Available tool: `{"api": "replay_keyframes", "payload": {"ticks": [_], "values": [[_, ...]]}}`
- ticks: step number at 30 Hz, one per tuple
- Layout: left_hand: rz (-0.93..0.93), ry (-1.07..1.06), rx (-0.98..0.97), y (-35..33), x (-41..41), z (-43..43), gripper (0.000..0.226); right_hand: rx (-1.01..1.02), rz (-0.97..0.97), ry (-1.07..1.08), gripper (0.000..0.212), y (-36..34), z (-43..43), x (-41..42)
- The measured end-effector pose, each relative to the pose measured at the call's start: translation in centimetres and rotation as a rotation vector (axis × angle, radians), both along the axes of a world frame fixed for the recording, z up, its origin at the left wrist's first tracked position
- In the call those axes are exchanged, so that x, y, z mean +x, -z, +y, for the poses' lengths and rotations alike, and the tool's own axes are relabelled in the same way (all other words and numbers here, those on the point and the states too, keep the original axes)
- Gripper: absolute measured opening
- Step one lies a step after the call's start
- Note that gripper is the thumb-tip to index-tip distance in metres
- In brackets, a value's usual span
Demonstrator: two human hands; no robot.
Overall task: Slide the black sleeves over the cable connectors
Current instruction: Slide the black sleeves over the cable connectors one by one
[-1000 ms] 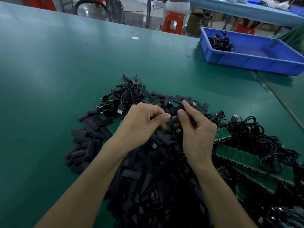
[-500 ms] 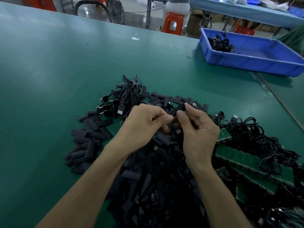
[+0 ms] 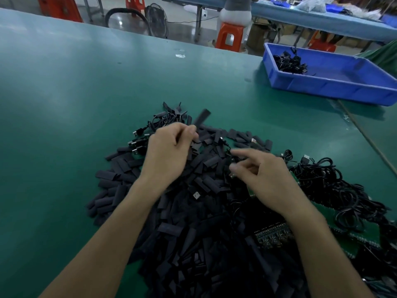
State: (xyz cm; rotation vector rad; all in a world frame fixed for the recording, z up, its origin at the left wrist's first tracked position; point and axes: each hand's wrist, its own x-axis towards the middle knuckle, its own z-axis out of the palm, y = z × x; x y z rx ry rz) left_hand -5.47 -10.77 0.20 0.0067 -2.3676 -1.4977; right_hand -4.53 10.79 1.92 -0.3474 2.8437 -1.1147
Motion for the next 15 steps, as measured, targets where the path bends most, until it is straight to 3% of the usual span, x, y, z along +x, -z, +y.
{"api": "replay_keyframes", "payload": {"ticks": [3, 6, 11, 15], "values": [[-0.032, -0.136, 0.061, -0.7, -2.4, -1.3, 0.028, 0.364, -0.148, -0.111, 0.051, -2.0, 2.1, 0.3], [-0.087, -0.184, -0.039, -1.8, -5.7, -2.5, 0.030, 0.589, -0.141, -0.119, 0.060, -3.0, 2.6, 0.7], [-0.293, -0.249, -0.313, -2.4, -9.4, -3.2, 0.020, 0.503, -0.064, -0.101, 0.029, -1.8, 3.4, 0.6], [-0.420, -0.241, -0.475, -2.1, -10.4, -2.3, 0.035, 0.335, 0.040, -0.061, 0.013, -1.1, 3.7, -0.2]]}}
